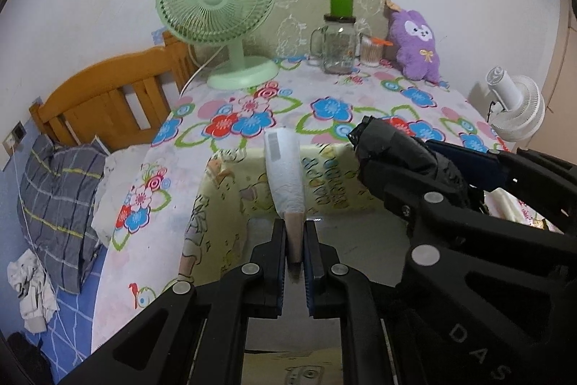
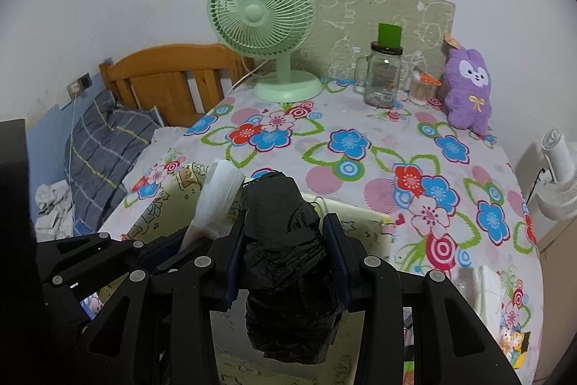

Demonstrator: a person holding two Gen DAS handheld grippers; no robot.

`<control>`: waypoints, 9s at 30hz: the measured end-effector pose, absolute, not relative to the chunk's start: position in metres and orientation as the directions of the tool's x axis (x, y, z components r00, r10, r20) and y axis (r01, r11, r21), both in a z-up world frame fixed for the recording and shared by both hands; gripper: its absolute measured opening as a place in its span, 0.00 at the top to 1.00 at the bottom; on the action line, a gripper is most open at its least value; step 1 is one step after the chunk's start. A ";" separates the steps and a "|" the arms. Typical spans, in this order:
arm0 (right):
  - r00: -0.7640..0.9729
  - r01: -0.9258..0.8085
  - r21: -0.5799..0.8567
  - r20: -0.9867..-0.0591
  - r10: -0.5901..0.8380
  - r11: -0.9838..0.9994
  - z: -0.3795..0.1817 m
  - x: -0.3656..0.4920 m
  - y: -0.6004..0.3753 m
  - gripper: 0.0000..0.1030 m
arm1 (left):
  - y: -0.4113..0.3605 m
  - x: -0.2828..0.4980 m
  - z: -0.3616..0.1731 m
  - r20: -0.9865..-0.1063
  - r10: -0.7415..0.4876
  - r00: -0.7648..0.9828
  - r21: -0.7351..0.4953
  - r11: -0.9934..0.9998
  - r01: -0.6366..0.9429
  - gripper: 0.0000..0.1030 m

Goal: Organize soft objects

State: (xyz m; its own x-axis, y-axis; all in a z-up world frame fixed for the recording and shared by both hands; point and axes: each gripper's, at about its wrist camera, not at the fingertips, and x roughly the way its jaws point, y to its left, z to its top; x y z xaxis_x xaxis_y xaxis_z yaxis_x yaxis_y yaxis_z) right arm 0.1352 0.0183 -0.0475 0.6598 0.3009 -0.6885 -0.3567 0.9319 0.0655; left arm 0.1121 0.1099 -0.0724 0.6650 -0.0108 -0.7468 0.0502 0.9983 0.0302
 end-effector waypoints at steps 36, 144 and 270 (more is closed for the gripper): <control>0.648 -0.329 0.042 -0.717 0.257 0.944 -0.056 0.140 0.020 0.20 | 0.105 0.106 -0.066 -0.753 -0.015 0.657 0.006 1.000 0.029 0.20; 0.702 -0.030 0.085 -0.707 0.082 0.996 -0.120 0.063 -0.211 0.18 | -0.104 0.068 -0.140 -0.770 -0.143 0.621 -0.025 0.981 0.194 0.38; 0.803 -0.081 0.099 -0.582 0.124 0.992 -0.001 0.069 -0.138 0.59 | -0.034 0.062 -0.006 -0.592 -0.177 0.786 -0.004 0.976 0.217 0.52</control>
State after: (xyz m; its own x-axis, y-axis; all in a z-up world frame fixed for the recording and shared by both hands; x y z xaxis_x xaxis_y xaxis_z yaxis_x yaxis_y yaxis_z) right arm 0.0691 -0.1381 -0.0012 0.8034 0.1239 -0.5824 -0.0811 0.9918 0.0992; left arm 0.0616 -0.0344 -0.0058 0.7863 -0.1768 -0.5920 0.2168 0.9762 -0.0037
